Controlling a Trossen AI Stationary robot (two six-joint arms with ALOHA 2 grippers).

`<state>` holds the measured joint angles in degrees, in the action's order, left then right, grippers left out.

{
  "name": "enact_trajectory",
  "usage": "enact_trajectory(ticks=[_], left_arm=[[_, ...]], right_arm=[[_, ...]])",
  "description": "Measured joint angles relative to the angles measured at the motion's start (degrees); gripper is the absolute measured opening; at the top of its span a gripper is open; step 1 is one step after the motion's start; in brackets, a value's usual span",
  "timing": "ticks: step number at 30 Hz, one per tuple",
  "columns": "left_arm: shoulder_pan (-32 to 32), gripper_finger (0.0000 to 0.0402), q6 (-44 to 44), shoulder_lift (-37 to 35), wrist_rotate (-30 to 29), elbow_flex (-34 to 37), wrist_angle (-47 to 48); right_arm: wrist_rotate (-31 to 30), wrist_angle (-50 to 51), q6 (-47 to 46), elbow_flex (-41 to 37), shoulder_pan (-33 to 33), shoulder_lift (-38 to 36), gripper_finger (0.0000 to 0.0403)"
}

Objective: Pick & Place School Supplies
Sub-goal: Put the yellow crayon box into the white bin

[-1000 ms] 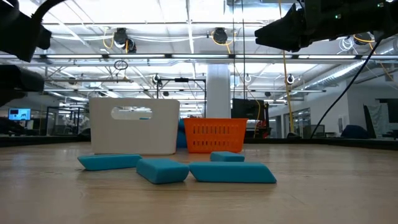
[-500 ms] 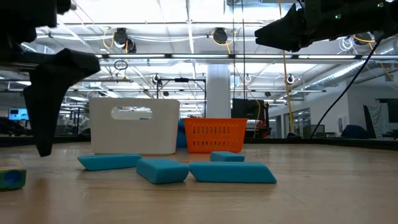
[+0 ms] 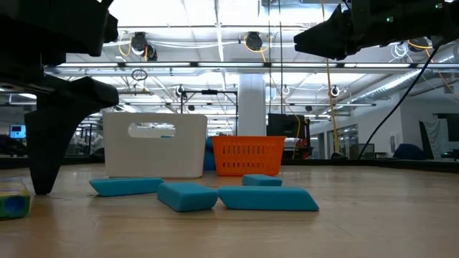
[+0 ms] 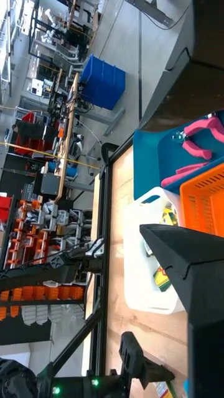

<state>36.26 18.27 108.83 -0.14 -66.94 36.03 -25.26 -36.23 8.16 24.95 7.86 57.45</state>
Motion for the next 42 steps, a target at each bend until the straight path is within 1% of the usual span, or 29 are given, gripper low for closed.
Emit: enact_trajectory(ticks=[3,5,13,18,20,31,37,42], left_arm=[[0.03,0.0318,-0.21,-0.02,0.09,0.00,0.08],[0.01,0.0311,-0.36,-0.02,0.15,0.00,0.07],[0.01,0.0237,-0.14,-0.02,-1.82,0.00,0.15],[0.08,0.0214,-1.19,-0.02,-2.92,0.00,-0.56],[0.08,0.0211,-0.08,-0.02,-2.95,0.00,-0.66],[-0.87,0.0209,0.28,-0.74,-2.95,0.00,0.46],[-1.68,0.0209,0.41,-4.27,-3.67,0.00,1.73],[-2.57,0.0209,1.71,-8.87,-7.34,0.00,1.81]], right_arm=[[0.00,0.56,-0.01,0.00,0.00,0.00,0.0247],[0.00,0.88,-0.02,0.00,0.00,0.00,0.0247],[0.01,0.98,-0.02,0.00,0.00,0.00,0.0247],[0.00,0.98,-0.02,0.00,0.00,0.00,0.0247],[0.00,0.98,-0.02,0.00,0.00,-0.01,0.0247],[0.00,0.98,-0.02,0.00,0.00,0.00,0.0247],[0.01,0.98,-0.02,0.00,0.00,0.00,0.0247],[0.01,0.98,-0.03,0.00,0.00,0.00,0.0247]])
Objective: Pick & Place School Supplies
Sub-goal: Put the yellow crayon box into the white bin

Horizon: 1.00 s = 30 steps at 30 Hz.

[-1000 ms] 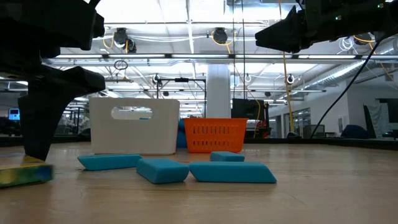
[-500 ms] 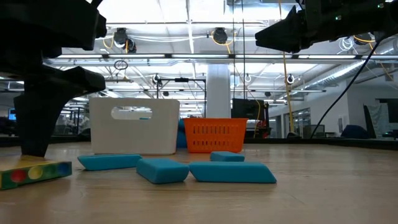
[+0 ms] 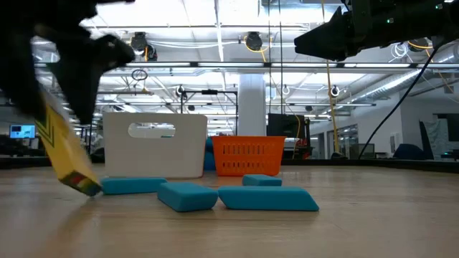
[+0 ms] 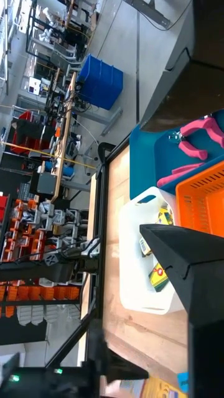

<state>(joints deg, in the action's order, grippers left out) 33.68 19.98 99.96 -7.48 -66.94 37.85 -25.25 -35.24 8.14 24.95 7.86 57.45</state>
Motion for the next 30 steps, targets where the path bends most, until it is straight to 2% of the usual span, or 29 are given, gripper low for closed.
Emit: enact_trajectory(ticks=[8,10,12,15,20,25,30], left_arm=[[-1.08,0.0209,2.71,-7.40,-6.11,-0.02,0.04],[-1.19,0.0209,2.96,-8.19,-5.91,-0.02,0.26],[-0.87,0.0209,-0.80,-8.19,-3.92,-0.02,0.15],[0.03,0.0210,-4.26,-6.81,-3.36,-0.02,-1.41],[-1.50,0.0214,1.09,-1.36,-1.05,-0.04,-1.92],[-1.54,0.0252,-5.41,3.99,-0.42,-0.04,-1.62],[-1.62,0.0297,-10.50,5.87,0.60,-0.04,-1.34]], right_arm=[[0.01,0.00,-0.02,0.00,0.00,0.00,0.0247],[0.01,0.00,-0.02,0.00,0.00,0.00,0.0247],[0.01,0.00,0.00,0.00,0.00,0.00,0.0247],[0.01,0.06,-0.02,0.00,0.00,0.00,0.0247],[0.01,0.43,-0.06,0.00,0.04,0.00,0.0247],[0.02,0.42,-0.06,0.00,0.04,0.00,0.0247],[0.01,0.42,-0.48,0.00,0.04,0.00,0.0247]])
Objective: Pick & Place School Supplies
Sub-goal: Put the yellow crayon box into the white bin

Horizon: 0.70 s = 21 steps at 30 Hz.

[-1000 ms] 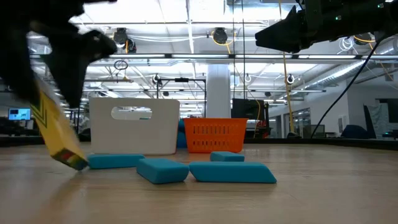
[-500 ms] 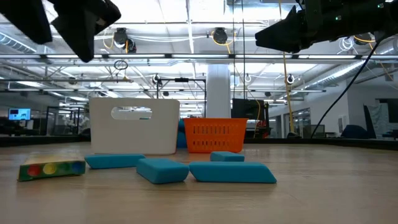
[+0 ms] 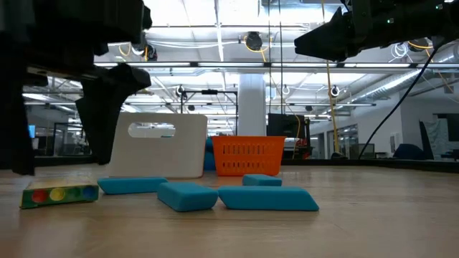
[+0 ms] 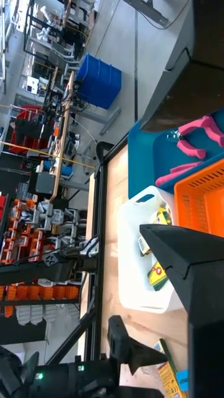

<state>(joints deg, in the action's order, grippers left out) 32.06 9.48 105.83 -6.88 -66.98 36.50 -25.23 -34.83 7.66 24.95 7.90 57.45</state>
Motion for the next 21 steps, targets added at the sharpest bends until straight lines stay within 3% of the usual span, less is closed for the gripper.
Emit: enact_trajectory(ticks=[9,21], left_arm=[[-0.29,0.0318,-5.52,-0.03,0.94,0.71,-0.61],[-1.91,0.0280,-6.02,-0.28,4.62,5.32,-5.15]], right_arm=[[0.02,0.00,0.00,0.00,0.00,0.00,0.0247],[0.01,0.82,0.02,0.00,0.00,0.00,0.0247]])
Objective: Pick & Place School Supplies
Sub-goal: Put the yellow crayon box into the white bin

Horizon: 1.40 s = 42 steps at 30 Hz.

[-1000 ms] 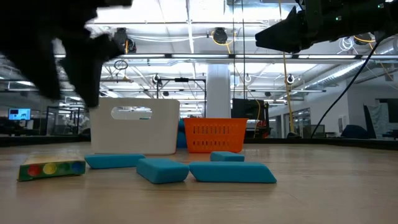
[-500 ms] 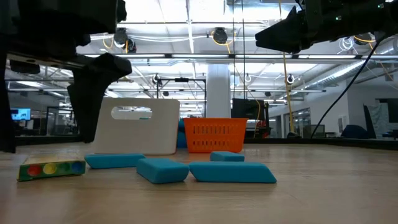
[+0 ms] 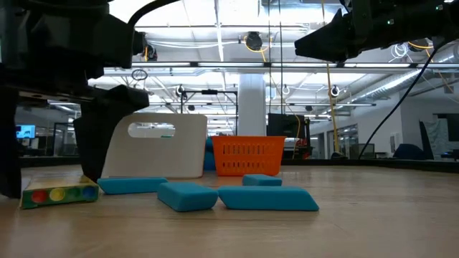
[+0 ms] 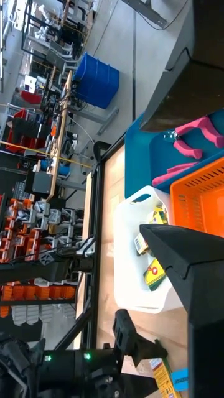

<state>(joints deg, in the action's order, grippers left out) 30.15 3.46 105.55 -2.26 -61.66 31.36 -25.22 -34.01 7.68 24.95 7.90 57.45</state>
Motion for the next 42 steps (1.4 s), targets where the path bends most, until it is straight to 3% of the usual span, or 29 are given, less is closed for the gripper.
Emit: enact_trajectory(ticks=[7,24,35,42], left_arm=[[0.02,0.0244,1.07,0.03,0.58,0.07,-0.27],[0.02,0.0182,16.63,0.12,0.41,0.14,-0.18],[0.01,0.0180,18.10,-0.46,0.64,0.27,-0.22],[-0.01,0.0177,18.26,-5.26,-0.58,0.38,0.37]], right_arm=[[-0.01,0.01,0.00,0.00,0.02,0.00,0.0247],[-0.01,0.01,-0.16,0.00,0.02,0.00,0.0247],[-0.01,0.01,-0.57,0.00,0.02,0.00,0.0247],[-0.01,0.03,-0.59,0.00,0.02,0.00,0.0247]])
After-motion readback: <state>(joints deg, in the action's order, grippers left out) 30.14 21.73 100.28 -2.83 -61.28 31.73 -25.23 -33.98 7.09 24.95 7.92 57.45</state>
